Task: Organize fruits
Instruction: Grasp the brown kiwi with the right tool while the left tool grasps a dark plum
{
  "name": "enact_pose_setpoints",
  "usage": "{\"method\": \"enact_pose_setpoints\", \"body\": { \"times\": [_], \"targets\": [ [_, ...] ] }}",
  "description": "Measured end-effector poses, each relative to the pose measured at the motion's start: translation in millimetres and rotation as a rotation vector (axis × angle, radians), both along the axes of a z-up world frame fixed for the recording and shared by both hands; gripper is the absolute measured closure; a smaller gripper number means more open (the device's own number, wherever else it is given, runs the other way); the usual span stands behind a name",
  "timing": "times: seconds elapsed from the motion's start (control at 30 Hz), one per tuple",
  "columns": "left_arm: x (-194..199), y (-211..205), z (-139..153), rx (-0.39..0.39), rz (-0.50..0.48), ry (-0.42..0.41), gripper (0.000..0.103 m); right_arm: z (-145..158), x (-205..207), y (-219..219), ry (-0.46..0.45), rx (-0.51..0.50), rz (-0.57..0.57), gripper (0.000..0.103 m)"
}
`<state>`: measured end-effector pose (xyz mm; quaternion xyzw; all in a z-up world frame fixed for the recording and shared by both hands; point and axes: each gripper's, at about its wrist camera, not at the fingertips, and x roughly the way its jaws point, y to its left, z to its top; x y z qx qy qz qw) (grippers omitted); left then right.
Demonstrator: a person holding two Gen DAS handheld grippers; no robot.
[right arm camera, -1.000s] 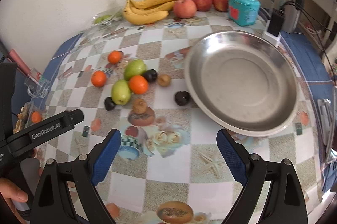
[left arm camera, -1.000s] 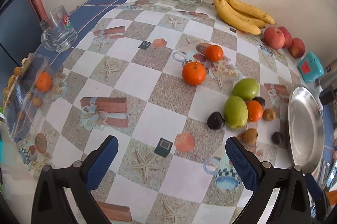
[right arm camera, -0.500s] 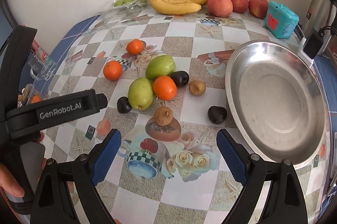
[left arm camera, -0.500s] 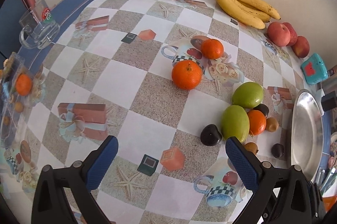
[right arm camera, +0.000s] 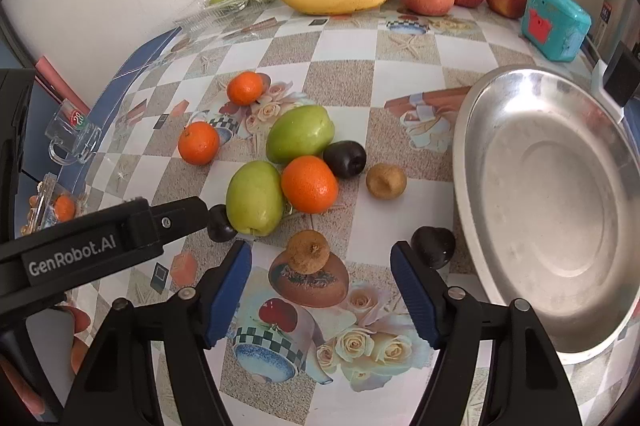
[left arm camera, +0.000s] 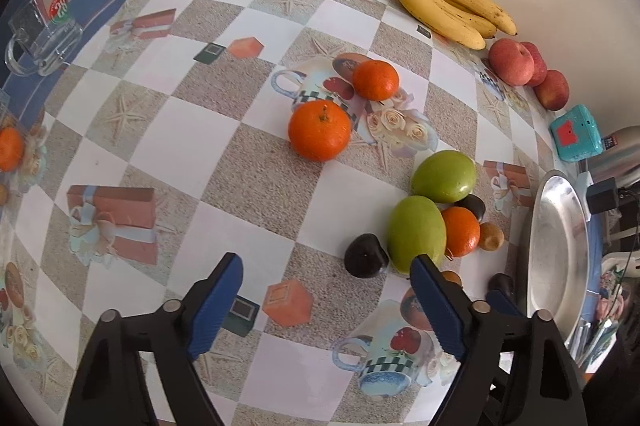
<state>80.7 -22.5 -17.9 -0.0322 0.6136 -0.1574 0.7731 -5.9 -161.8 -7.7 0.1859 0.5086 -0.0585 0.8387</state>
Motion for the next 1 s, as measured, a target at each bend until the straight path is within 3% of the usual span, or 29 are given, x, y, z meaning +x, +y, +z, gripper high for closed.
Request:
{"method": "enact_pose_setpoints", "body": {
  "times": [0.33,0.5,0.67,1.0],
  "targets": [
    [1,0,-1,-0.061,0.017,0.028,0.043,-9,4,6,0.012,0.045,0.025,0.054],
    [4,2,-4,-0.085,0.029,0.036,0.052,-17,9,7,0.022,0.066,0.037,0.063],
    [4,3,-8,-0.116,0.039,0.055,0.054,-17,11,6,0.019,0.077,0.029,0.076],
    [4,0,-14,-0.169,0.043,0.082,0.08,-17,9,5,0.022,0.095,0.02,0.076]
  ]
}}
